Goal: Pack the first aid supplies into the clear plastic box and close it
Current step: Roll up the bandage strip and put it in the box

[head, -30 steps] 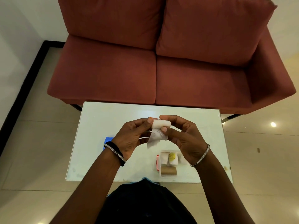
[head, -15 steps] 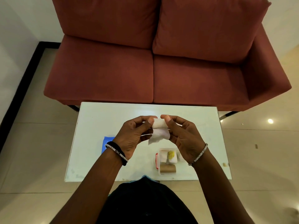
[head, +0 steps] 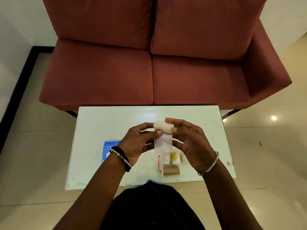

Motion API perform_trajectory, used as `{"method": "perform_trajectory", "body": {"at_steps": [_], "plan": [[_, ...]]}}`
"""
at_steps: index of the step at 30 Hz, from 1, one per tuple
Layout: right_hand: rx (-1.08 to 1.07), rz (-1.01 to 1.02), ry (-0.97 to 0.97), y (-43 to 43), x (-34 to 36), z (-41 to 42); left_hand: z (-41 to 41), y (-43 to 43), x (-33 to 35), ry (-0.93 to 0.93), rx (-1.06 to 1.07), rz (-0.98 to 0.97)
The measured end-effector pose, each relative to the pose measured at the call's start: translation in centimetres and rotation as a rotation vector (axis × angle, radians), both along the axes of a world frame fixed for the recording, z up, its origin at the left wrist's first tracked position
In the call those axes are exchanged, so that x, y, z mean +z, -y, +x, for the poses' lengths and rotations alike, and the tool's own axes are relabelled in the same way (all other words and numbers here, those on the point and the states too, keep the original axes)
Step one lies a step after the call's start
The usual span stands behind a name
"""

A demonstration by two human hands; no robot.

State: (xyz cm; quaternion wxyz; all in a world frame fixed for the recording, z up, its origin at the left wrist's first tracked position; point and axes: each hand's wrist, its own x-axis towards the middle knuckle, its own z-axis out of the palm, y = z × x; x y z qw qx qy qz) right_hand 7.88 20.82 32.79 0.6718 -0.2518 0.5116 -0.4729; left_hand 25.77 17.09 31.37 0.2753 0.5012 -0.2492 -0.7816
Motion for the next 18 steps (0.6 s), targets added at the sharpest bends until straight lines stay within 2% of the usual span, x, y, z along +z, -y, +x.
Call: {"method": "perform_trajectory", "body": {"at_steps": [5, 10, 15, 18], "plan": [[-0.119, 0.037, -0.072, -0.7, -0.6, -0.9, -1.0, -0.5, 0.0, -0.042, -0.075, 0.012], [-0.112, 0.017, -0.074, -1.9, -1.7, -2.6, -3.0, -1.2, -0.6, -0.009, -0.052, 0.016], [-0.097, 0.22, -0.002, -2.3, -2.8, -5.3, -5.7, -2.1, -1.6, 0.032, -0.006, -0.003], [-0.07, 0.257, 0.009, -2.4, -3.8, -7.1, -7.5, -2.8, -2.6, 0.053, 0.031, 0.004]]}}
